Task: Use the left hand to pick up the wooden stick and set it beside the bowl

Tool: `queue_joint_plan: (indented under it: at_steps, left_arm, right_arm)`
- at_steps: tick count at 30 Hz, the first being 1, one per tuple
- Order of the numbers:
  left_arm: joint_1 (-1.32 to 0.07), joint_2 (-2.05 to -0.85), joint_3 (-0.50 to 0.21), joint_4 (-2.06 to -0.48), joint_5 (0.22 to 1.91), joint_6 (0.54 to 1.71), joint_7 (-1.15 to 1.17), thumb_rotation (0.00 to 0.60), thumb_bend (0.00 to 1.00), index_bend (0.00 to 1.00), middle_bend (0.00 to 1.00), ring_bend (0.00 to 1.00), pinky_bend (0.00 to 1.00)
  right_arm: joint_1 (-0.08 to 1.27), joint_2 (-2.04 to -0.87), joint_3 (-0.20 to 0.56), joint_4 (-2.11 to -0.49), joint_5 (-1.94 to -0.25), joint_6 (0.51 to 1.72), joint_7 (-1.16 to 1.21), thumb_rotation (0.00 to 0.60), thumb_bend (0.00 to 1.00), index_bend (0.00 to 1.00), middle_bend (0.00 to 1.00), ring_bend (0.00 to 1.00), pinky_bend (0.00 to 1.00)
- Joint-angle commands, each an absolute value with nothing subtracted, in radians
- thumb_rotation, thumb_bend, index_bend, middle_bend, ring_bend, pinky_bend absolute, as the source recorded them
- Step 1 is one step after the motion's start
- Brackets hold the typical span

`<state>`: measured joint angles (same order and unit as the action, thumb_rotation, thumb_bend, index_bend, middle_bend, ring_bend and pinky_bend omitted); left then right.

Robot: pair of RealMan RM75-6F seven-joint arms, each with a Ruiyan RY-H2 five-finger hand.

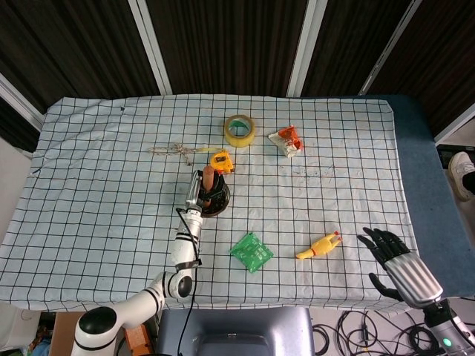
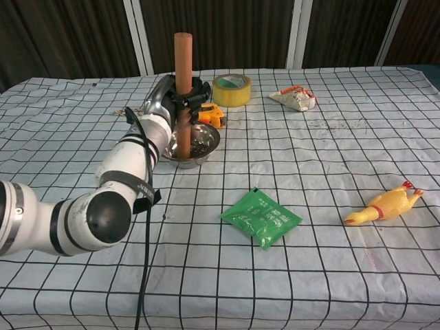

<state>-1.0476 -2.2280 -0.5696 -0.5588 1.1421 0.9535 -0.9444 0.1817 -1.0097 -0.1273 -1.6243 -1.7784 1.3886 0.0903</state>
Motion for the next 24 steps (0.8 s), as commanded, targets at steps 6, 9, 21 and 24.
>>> queue_joint_plan:
  at_steps: [6, 9, 21, 24]
  left_arm:
    - [-1.042, -2.201, -0.566, -0.623, 1.186, 1.057, -0.974, 0.600, 0.79, 1.00, 1.00, 0.95, 1.00]
    - [-1.015, -2.142, -0.562, -0.744, 1.223, 1.142, -0.954, 0.600, 0.78, 1.00, 1.00, 0.95, 1.00]
    - [-0.695, -1.693, -0.323, -1.318, 1.340, 1.284, -0.551, 0.600, 0.78, 1.00, 1.00, 0.94, 1.00]
    - [-0.629, -1.618, -0.229, -1.343, 1.364, 1.289, -0.428, 0.600, 0.78, 1.00, 1.00, 0.94, 1.00]
  right_arm:
    - [0.177, -1.003, -0.128, -1.625, -1.785, 1.402, 0.102, 0.600, 0.39, 0.00, 0.00, 0.00, 0.11]
    - [0.177, -1.002, -0.128, -1.625, -1.787, 1.402, 0.106, 0.600, 0.39, 0.00, 0.00, 0.00, 0.11]
    - [0.180, -1.007, -0.138, -1.631, -1.814, 1.395, 0.093, 0.600, 0.39, 0.00, 0.00, 0.00, 0.11]
    - [0.184, -1.013, -0.139, -1.636, -1.824, 1.389, 0.079, 0.600, 0.39, 0.00, 0.00, 0.00, 0.11]
